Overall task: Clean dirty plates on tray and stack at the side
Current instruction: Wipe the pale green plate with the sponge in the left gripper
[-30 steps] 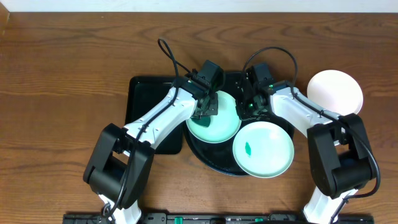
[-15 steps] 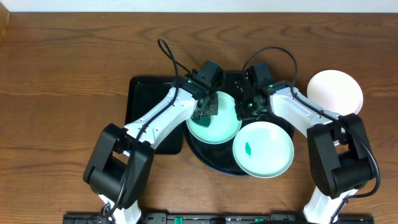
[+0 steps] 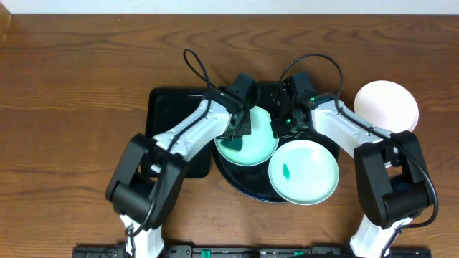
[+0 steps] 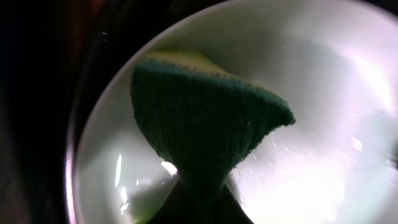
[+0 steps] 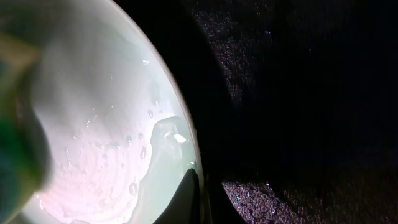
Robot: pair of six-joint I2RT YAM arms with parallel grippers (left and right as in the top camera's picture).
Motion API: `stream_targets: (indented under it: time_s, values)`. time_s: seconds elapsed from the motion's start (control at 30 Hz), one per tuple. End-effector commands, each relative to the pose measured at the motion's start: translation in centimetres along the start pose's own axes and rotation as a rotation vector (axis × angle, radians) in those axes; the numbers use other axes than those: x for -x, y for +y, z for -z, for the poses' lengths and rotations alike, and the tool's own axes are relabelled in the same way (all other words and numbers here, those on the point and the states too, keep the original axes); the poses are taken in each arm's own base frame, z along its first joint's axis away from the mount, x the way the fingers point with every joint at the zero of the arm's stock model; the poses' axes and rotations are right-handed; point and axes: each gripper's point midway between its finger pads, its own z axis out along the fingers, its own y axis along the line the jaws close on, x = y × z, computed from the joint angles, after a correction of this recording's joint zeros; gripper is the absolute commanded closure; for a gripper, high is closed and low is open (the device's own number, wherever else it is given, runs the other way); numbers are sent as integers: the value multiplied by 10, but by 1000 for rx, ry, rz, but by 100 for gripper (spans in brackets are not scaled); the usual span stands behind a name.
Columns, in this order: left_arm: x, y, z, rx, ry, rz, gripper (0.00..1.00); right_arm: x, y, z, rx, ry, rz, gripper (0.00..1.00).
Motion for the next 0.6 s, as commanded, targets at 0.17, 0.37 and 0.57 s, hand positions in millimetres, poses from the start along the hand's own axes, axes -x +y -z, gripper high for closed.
stream_targets:
  time_s: [0.17,0.37,0.57]
  values:
    - [-9,10,-35,59,60,14,93,3,2,-1,-6,-5,-3,99]
    - [-21,-2,-40,-14,131,19,93,3,4,-1,4,-4,-7,99]
    - [-34,-31,-33,-179,220,22,93,3,4,-1,5,-6,-6,99]
